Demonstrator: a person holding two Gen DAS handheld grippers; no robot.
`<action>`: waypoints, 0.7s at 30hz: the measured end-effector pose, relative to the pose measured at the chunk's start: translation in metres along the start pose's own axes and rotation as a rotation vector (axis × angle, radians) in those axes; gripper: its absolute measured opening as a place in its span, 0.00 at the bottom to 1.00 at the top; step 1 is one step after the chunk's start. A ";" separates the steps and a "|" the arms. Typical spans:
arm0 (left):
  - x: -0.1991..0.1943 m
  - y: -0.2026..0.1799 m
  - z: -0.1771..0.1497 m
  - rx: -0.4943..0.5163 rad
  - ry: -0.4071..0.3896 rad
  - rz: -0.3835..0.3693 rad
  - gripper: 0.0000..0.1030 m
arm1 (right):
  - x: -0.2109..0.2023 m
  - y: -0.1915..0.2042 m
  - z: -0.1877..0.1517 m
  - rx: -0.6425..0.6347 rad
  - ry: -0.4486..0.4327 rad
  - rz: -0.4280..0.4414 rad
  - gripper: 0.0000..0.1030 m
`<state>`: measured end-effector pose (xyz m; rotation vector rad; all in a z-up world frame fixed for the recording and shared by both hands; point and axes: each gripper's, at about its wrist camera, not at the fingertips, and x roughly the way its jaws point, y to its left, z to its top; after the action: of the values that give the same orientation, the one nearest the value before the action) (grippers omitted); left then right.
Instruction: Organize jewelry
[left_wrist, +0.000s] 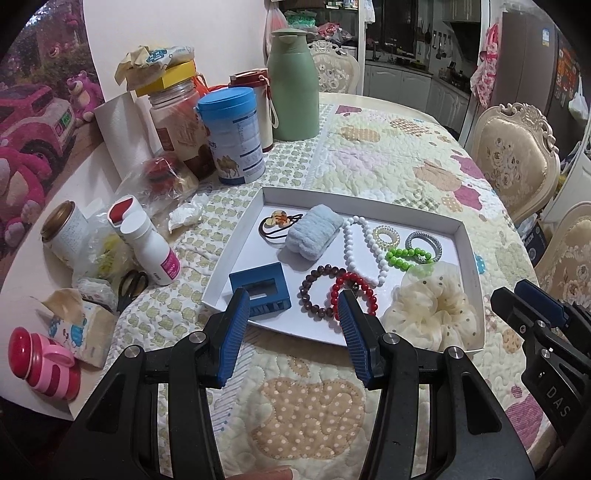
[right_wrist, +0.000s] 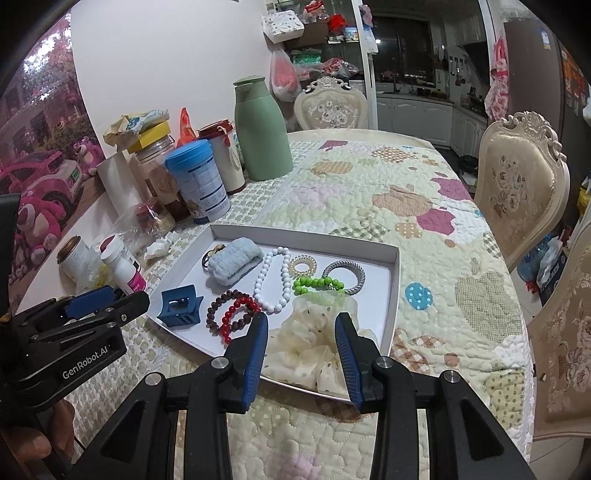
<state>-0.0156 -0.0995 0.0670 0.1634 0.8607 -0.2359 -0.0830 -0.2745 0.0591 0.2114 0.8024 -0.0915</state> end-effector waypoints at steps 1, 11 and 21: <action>0.000 0.000 0.000 0.001 -0.001 -0.001 0.48 | -0.001 0.000 -0.001 -0.001 0.000 0.000 0.35; -0.003 -0.001 -0.001 0.015 -0.016 0.005 0.48 | 0.001 -0.002 -0.003 -0.004 0.013 -0.004 0.35; -0.001 -0.003 -0.003 0.022 -0.010 0.006 0.48 | 0.002 -0.003 -0.003 -0.003 0.018 -0.006 0.35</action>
<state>-0.0189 -0.1014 0.0658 0.1852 0.8481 -0.2402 -0.0842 -0.2772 0.0547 0.2074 0.8212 -0.0936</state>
